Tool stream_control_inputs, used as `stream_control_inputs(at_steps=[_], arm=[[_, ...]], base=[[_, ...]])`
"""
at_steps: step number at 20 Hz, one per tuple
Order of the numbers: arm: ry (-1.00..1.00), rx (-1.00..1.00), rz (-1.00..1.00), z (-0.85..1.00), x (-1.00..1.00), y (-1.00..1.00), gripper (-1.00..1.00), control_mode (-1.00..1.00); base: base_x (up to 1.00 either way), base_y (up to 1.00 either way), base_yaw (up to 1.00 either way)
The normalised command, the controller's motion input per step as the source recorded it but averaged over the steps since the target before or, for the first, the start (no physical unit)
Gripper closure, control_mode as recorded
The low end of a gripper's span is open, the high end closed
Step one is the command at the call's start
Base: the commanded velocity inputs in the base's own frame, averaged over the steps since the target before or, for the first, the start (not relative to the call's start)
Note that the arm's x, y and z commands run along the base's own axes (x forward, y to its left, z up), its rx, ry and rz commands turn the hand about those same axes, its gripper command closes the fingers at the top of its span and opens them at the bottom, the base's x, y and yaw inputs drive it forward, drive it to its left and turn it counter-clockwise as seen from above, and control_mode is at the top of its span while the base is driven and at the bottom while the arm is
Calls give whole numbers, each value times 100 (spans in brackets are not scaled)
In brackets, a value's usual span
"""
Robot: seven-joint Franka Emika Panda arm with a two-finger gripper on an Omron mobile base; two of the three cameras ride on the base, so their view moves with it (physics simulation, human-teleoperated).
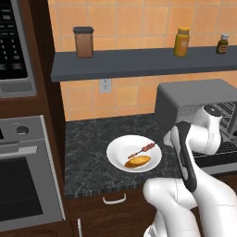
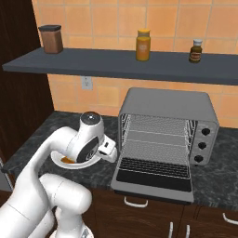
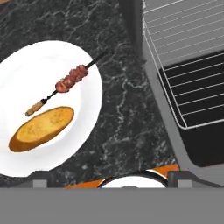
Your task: Pick up the kebab skewer and baguette bread, and place them inside the toaster oven. Close the toaster oven door and start by setting the timer.
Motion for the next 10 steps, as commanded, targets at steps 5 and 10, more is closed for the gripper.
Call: stream_control_inputs(at_steps=[5,10], arm=[[0,-3,-39,0,63,95,-100,-100],[5,0,-28,1,80,51,-100,-100]], base=[[0,0,0],[0,0,0]])
